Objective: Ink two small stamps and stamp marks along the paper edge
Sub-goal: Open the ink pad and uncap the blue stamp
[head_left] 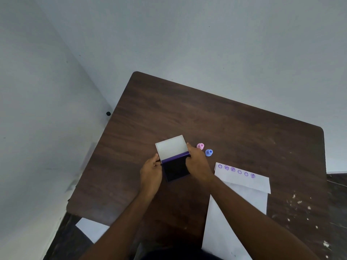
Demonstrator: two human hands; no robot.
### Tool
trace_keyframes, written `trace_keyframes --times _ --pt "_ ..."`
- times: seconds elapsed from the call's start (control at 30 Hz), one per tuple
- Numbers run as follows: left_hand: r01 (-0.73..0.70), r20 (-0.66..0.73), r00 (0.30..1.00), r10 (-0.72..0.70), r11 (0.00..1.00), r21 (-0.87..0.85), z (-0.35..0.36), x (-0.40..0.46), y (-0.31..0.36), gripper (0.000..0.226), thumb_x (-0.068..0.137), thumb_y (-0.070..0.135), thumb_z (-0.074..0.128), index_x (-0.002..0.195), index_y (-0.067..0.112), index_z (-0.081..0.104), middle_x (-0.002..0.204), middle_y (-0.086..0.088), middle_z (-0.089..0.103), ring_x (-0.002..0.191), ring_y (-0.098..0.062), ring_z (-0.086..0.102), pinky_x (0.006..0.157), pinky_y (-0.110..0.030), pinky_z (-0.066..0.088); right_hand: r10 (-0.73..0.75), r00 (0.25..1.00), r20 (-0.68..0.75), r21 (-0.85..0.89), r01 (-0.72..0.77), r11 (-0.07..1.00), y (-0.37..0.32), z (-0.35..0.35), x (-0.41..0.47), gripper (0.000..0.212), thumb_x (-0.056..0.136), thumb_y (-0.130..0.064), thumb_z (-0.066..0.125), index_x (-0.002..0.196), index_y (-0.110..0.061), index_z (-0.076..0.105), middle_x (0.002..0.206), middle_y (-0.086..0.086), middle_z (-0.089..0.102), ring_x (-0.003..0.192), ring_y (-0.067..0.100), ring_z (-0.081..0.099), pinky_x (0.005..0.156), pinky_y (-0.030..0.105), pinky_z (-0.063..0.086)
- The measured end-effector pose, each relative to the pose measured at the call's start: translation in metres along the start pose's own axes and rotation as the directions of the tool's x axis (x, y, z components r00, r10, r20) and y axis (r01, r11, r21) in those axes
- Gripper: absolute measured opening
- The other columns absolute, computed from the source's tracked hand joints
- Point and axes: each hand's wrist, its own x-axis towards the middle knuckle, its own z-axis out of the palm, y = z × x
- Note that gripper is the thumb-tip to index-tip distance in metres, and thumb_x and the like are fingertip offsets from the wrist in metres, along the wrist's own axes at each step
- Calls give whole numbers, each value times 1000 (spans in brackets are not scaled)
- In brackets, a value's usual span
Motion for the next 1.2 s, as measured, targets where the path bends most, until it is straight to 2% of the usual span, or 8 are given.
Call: trace_keyframes --times 0.13,0.2,0.3,0.4,0.6,0.73,0.93,1.2 --pt "-19 -5 1000 18 1000 -15 0 -1 1 43 90 2 45 130 15 55 107 11 61 86 10 56 78 -15 43 -8 1000 -3 9 8 1000 -1 -1 -1 41 93 -5 48 133 -12 47 120 9 62 85 5 49 61 5 34" --pt "-16 -11 1000 16 1000 -12 1 -2 1 43 91 3 45 132 14 53 114 8 60 90 5 56 79 -14 43 12 1000 3 15 -12 1000 -3 -3 -3 43 94 -6 47 136 -12 44 123 9 61 91 9 55 68 9 41" --pt "-25 -36 999 25 999 -20 1 -5 3 44 90 3 46 132 17 53 120 7 58 90 6 57 75 -12 45 33 998 -55 26 -31 999 -8 -8 -7 46 94 -7 47 139 -13 42 130 9 58 112 21 57 85 26 49" --pt "-85 -40 996 86 996 9 0 -7 7 39 91 6 47 125 21 58 122 4 60 104 -3 57 91 -27 50 -14 983 -180 22 18 1000 -11 -18 -15 35 95 -12 51 130 -12 53 127 11 62 113 24 59 93 34 49" --pt "-179 111 978 175 983 29 11 -15 26 26 92 6 49 98 25 67 113 13 62 104 -1 55 93 -33 51 -94 907 -411 -18 95 995 1 -48 -20 19 92 -18 59 105 -7 68 109 11 69 102 22 59 86 23 37" --pt "-245 162 958 236 969 39 27 -22 40 26 94 9 48 104 25 66 110 5 66 101 -12 61 88 -30 53 -72 892 -446 -79 40 996 21 -63 -18 18 87 -19 67 100 -7 71 105 9 68 99 20 56 82 21 34" --pt "-258 211 950 232 960 105 49 -25 51 29 95 10 46 112 23 66 109 8 66 103 -6 59 91 -26 51 98 942 -322 -86 -132 988 43 -59 -9 22 85 -24 69 101 -8 67 109 8 65 94 14 53 79 17 36" --pt "-248 243 947 209 959 141 61 -30 57 26 96 13 48 111 25 65 112 8 66 104 -6 59 95 -31 50 121 946 -301 -18 -133 991 47 -45 3 21 91 -21 60 105 -6 65 116 11 63 102 19 54 84 22 40"
